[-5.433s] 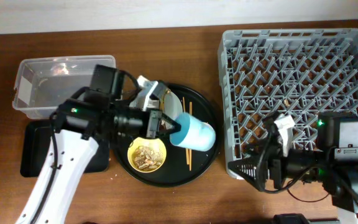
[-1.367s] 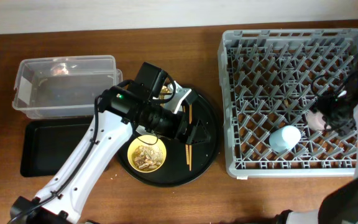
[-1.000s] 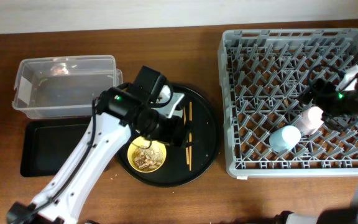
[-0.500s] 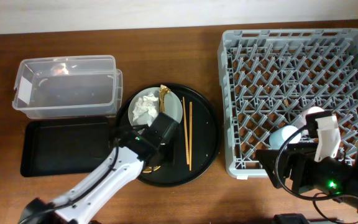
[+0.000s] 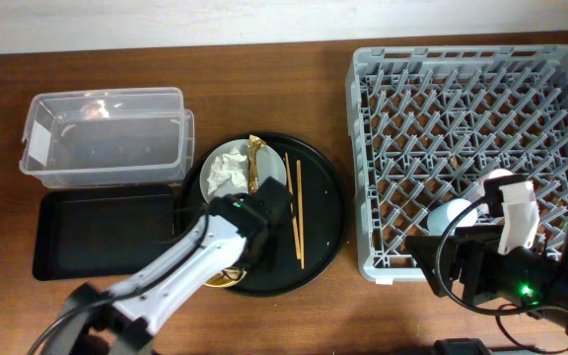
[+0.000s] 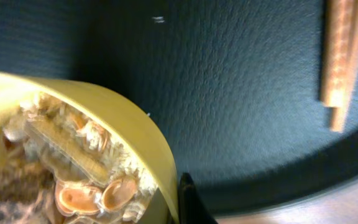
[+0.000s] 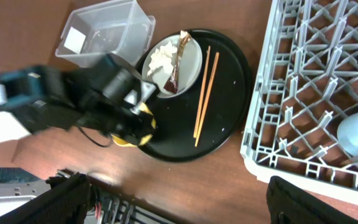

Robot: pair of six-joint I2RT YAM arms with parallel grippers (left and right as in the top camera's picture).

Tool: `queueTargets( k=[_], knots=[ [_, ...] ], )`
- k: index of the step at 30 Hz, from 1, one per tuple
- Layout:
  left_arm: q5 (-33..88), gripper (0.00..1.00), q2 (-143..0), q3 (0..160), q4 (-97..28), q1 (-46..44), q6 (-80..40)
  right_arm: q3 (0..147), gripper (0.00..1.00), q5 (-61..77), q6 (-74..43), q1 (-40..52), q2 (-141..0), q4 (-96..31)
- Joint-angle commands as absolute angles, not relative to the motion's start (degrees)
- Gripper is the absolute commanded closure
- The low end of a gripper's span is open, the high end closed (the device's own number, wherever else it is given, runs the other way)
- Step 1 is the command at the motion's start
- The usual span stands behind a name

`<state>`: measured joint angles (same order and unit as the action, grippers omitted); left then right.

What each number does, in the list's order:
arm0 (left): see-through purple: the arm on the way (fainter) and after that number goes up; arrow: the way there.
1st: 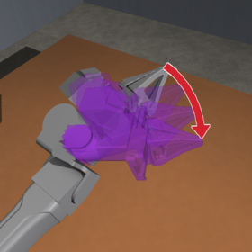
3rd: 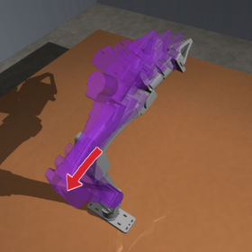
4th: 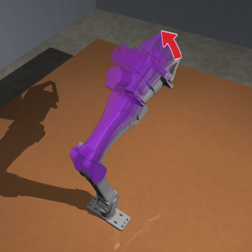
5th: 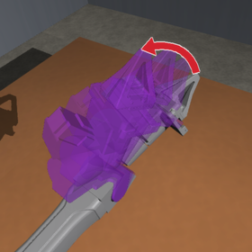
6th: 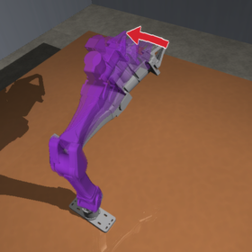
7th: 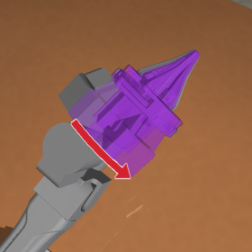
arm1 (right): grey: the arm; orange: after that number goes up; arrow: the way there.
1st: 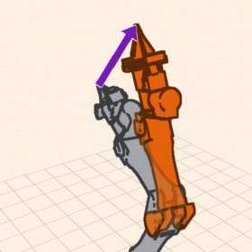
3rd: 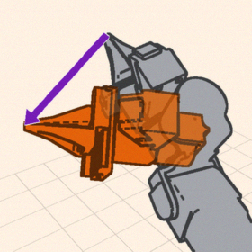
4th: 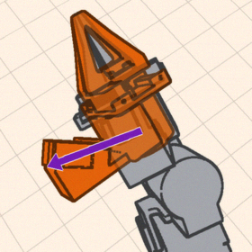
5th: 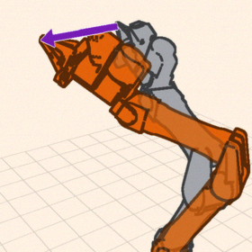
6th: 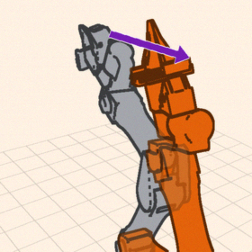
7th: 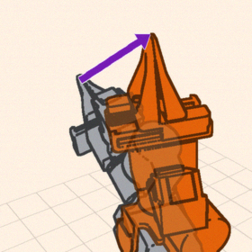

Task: Sort waste into correct bins and load items into the dishwasher rack
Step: 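Grasp the yellow bowl with the left gripper and lift it, then tip the yellow bowl over the black tray to dump food scraps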

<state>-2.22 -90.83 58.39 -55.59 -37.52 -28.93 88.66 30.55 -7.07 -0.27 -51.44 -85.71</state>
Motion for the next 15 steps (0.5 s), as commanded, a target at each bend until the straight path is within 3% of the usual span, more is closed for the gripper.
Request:
queueTargets(
  k=[1,6,11,15],
  knots=[
    [3.92,1.0,-83.53,63.99,-58.74,-33.06,-24.05,88.66,0.09,30.79,-6.44,0.14,-51.53,-85.71],
    [16.45,1.0,-78.41,64.55,-62.08,-14.46,-12.43,88.66,0.09,28.88,-6.44,0.14,-51.53,-85.73],
    [34.79,1.0,-79.64,64.53,-62.67,12.64,2.98,88.66,0.09,28.88,-6.44,0.14,-51.53,-85.73],
    [51.27,1.0,-85.84,63.33,-62.98,25.32,13.72,88.66,0.09,28.86,-6.46,0.14,-51.53,-85.73]
  ],
)
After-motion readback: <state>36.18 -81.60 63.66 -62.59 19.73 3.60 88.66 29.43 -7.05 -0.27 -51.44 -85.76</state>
